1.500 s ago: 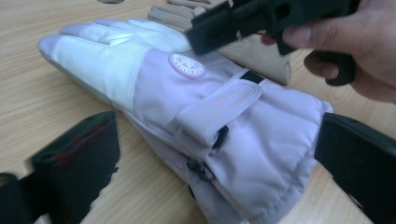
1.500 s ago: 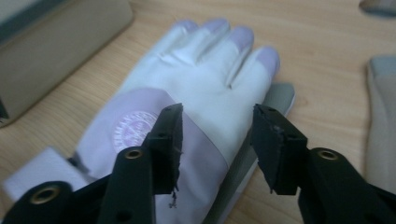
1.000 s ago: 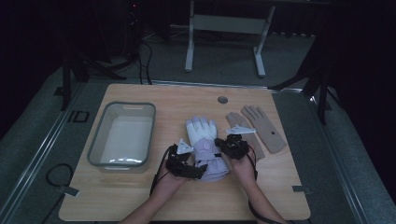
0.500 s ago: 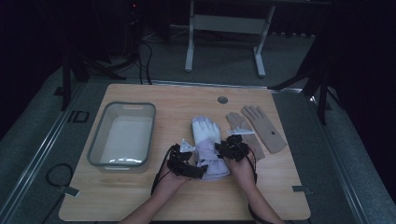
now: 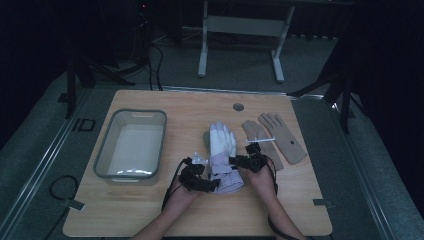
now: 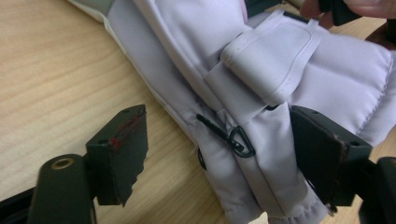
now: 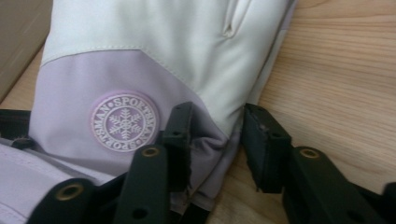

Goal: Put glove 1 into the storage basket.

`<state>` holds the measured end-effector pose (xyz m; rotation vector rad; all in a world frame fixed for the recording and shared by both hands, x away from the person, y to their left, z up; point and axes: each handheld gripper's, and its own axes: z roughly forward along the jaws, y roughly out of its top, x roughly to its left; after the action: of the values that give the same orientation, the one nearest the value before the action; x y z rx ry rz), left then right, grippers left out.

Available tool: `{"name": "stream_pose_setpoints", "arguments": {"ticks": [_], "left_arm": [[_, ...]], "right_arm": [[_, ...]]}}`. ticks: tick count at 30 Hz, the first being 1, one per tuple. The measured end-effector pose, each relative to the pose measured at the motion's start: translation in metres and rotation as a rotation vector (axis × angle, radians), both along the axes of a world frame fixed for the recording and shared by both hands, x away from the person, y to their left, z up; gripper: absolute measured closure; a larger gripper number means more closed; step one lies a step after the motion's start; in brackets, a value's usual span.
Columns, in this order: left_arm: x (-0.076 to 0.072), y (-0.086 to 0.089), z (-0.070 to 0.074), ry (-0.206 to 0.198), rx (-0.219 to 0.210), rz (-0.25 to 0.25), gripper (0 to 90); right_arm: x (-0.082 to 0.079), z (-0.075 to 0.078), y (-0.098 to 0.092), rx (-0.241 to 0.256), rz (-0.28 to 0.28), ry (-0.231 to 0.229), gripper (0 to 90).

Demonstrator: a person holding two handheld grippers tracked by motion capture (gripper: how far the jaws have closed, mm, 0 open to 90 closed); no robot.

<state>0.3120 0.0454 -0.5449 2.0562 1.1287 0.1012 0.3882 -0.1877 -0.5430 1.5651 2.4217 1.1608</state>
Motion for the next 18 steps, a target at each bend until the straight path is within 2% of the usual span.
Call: {"name": "stream_pose_setpoints", "arguments": {"ticks": [3,5,8,13,15,18], "left_arm": [[0.001,0.001,-0.003,0.015,-0.023,-0.009,26.0],[0.001,0.002,-0.004,0.026,-0.041,-0.027,30.1],[0.002,0.003,-0.005,0.041,-0.059,-0.037,36.3],[0.004,0.005,-0.005,0.076,-0.086,-0.055,46.8],[0.003,0.006,-0.004,0.078,-0.087,-0.06,52.7],[0.001,0.008,-0.002,0.077,-0.091,-0.061,62.8]], "right_arm": [[0.001,-0.001,-0.001,0.016,0.022,0.008,72.5],[0.0,0.0,0.001,-0.002,0.035,-0.001,77.3],[-0.006,0.004,0.008,-0.082,0.055,-0.065,81.1],[-0.015,0.007,0.019,-0.18,0.055,-0.15,82.9],[-0.018,0.008,0.023,-0.205,0.055,-0.173,83.2],[-0.021,0.008,0.024,-0.213,0.046,-0.196,83.7]]}}
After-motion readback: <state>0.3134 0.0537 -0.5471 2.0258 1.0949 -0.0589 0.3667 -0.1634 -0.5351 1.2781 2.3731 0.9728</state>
